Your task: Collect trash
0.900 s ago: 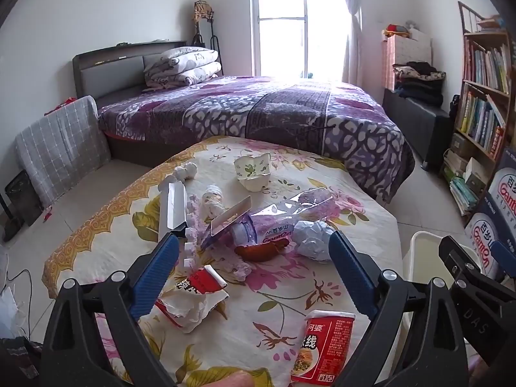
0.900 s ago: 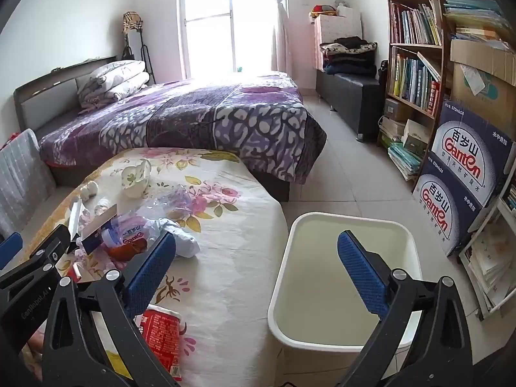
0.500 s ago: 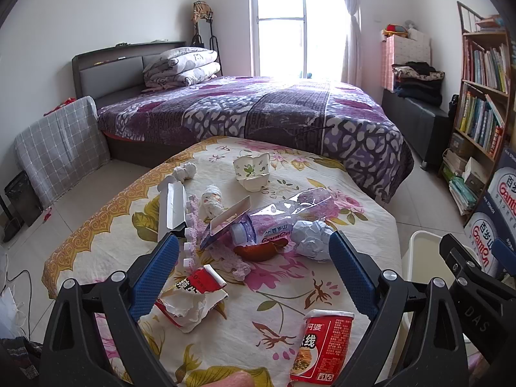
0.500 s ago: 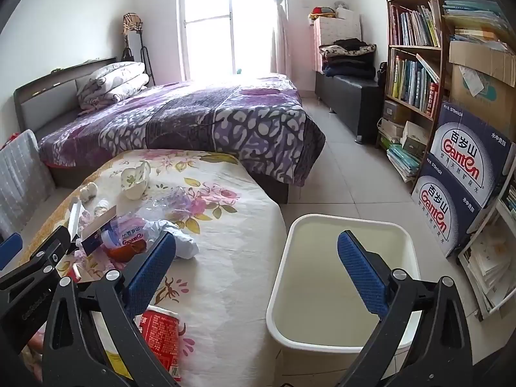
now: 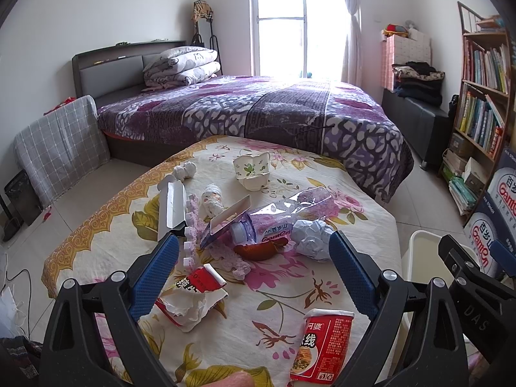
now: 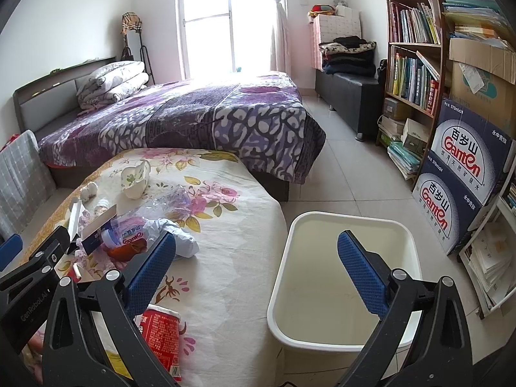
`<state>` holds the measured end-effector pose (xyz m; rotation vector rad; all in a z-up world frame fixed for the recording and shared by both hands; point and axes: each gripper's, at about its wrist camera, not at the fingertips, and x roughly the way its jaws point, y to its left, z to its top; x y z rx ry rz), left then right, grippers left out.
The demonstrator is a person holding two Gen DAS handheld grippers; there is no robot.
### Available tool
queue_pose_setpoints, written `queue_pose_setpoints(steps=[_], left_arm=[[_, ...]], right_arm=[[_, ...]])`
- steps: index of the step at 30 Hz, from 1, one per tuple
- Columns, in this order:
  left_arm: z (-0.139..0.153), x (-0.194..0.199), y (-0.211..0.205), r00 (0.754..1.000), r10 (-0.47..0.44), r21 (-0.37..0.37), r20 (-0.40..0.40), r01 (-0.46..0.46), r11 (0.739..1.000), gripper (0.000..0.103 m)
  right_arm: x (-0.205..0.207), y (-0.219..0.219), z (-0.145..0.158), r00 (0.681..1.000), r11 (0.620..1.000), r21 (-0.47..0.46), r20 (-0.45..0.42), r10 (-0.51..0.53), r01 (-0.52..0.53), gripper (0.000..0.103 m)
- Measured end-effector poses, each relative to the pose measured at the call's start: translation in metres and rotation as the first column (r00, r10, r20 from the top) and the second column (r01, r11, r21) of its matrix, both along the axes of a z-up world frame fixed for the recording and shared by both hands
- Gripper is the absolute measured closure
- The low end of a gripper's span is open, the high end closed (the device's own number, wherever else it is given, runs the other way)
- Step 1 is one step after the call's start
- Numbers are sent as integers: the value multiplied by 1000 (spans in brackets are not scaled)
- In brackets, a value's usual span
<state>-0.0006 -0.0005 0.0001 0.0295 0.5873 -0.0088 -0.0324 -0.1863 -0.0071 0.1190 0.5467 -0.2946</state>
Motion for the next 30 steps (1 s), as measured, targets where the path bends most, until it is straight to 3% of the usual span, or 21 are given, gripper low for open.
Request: queue_pose_setpoints(steps=[30], left_arm=[[2,-3,-5,1000,6,-14,-5,-6,1000,12]], right_arm=[[5,2,-5,999,999,31,-31,14,-13,7]])
